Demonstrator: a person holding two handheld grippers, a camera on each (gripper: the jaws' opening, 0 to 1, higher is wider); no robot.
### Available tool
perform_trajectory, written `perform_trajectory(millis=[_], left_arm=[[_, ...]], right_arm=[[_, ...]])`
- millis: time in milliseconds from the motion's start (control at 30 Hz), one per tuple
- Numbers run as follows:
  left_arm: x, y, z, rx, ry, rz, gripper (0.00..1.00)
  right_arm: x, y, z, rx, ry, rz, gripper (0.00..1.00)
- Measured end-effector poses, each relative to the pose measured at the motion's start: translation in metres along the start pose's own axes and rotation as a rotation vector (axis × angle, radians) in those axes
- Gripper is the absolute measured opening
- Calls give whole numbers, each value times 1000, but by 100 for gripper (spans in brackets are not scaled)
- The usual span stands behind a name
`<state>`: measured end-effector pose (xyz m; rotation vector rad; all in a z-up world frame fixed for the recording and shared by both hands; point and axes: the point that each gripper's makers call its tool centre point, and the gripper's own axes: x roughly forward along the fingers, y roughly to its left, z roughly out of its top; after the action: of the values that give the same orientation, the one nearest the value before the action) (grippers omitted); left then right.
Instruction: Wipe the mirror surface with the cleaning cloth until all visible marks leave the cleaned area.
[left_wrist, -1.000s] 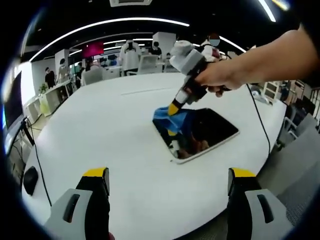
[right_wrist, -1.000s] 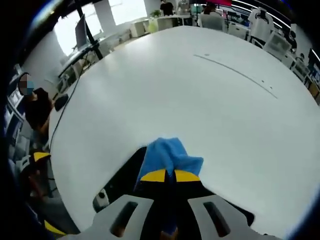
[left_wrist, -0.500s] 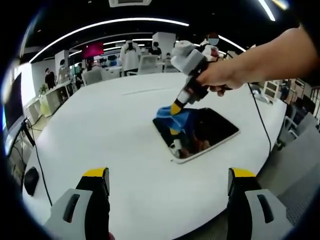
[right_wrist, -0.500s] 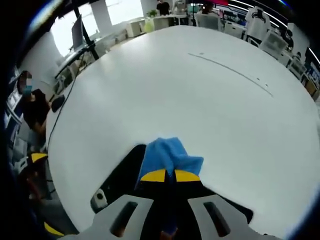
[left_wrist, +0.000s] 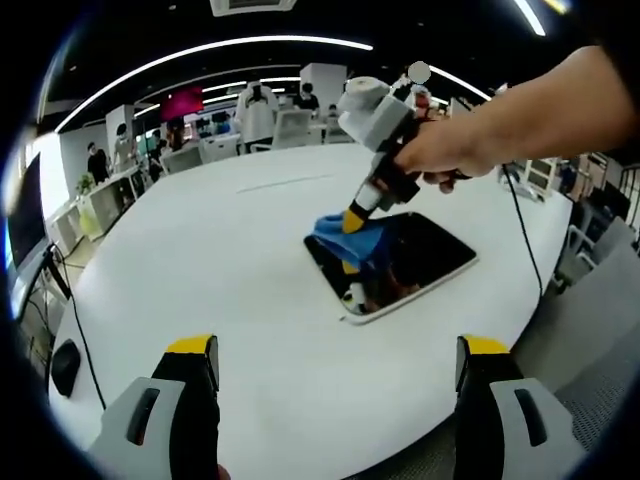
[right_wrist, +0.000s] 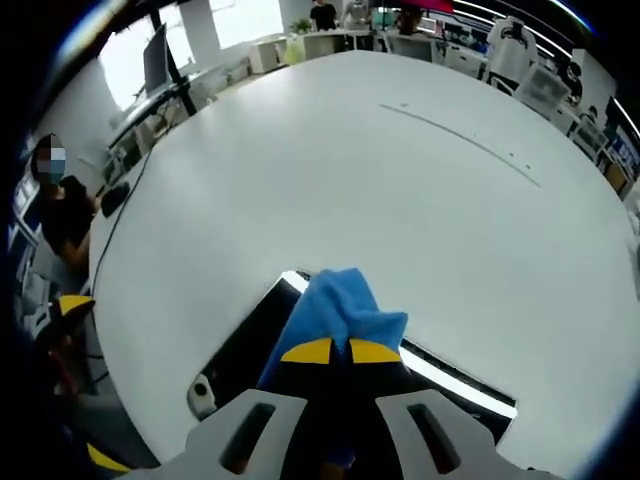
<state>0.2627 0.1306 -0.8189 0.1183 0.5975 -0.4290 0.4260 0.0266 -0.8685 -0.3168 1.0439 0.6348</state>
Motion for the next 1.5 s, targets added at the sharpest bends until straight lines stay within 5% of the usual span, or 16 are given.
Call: perform_trajectory(millis=[1500], left_arm=[[0, 0, 3, 22, -1, -1, 99]], right_arm=[[-29, 58, -57, 20, 26, 66, 0]])
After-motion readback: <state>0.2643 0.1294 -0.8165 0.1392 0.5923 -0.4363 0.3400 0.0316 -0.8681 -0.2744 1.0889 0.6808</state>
